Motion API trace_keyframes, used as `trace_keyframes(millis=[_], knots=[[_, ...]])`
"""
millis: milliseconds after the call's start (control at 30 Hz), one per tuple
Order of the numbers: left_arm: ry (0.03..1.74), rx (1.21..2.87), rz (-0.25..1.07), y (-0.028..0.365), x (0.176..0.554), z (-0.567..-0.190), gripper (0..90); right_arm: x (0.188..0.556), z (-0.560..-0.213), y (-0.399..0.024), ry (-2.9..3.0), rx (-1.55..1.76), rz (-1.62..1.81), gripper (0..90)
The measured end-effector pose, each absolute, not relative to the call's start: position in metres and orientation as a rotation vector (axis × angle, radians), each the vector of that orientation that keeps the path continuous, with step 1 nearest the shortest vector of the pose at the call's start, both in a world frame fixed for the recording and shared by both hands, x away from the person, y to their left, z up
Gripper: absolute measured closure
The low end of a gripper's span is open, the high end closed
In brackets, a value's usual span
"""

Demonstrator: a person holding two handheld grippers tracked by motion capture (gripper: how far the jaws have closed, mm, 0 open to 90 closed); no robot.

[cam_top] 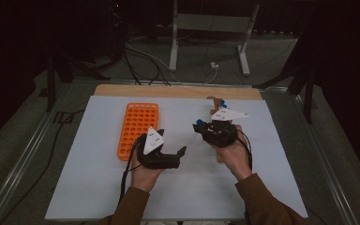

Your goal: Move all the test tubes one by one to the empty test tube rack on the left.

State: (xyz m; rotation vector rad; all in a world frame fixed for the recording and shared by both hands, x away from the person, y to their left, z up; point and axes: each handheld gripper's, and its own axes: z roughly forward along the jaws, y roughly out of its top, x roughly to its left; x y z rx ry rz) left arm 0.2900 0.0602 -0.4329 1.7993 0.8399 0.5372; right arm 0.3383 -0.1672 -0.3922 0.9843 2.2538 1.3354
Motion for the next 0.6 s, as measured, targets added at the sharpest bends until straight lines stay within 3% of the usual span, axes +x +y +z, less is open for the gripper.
trace_keyframes(millis=[133,500,600], knots=[[0.835,1.796,0.536,0.049,0.293,-0.435,18.2,0.332,-0.392,-0.16,2.289,0.955,1.358,76.9],[0.818,1.801,0.552,0.037,0.297,-0.437,64.2,0.325,-0.391,-0.147,2.329,0.914,1.42,76.9],[0.806,1.808,0.55,0.037,0.297,-0.437,70.6,0.326,-0.392,-0.147,2.339,0.918,1.437,76.9]])
